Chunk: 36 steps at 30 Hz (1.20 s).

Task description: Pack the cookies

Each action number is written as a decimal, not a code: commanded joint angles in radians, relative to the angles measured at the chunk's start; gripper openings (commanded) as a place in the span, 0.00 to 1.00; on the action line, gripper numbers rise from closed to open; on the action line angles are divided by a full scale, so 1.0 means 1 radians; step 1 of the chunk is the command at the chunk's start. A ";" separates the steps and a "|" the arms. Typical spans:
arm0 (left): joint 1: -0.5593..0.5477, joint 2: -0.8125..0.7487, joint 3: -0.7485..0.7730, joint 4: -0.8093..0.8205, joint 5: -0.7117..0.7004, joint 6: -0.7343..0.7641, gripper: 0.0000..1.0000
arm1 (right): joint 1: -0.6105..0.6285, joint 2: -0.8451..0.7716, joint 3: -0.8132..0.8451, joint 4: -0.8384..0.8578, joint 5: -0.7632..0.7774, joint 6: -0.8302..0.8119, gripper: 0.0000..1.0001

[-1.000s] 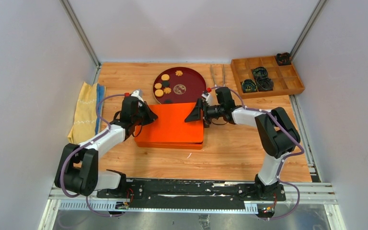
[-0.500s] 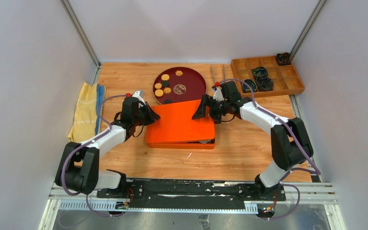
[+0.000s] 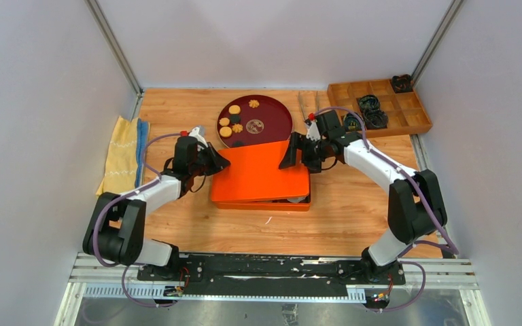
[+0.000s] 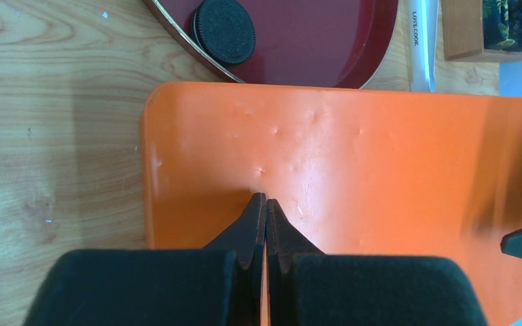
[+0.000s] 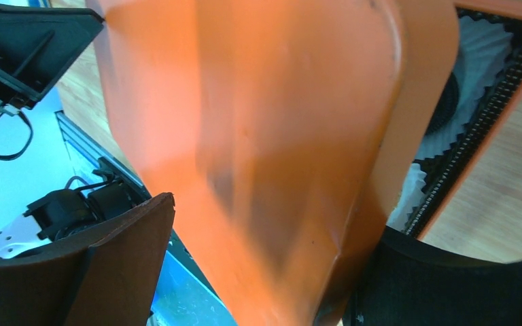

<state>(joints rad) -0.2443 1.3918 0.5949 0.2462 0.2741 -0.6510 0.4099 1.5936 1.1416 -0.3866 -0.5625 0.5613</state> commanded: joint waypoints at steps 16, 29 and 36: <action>-0.003 0.107 -0.045 -0.068 0.067 -0.009 0.00 | -0.014 -0.094 0.135 -0.325 0.417 -0.111 0.82; 0.006 -0.200 0.131 -0.380 -0.047 -0.016 0.00 | -0.018 -0.056 0.080 -0.368 0.679 -0.077 0.26; 0.012 -0.333 0.334 -0.791 -0.481 0.071 0.00 | -0.024 0.006 0.068 -0.361 0.725 -0.088 0.00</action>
<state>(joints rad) -0.2436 1.0748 0.8597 -0.2447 0.0845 -0.6479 0.4023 1.5562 1.2320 -0.7197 0.1020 0.4767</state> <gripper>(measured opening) 0.013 0.018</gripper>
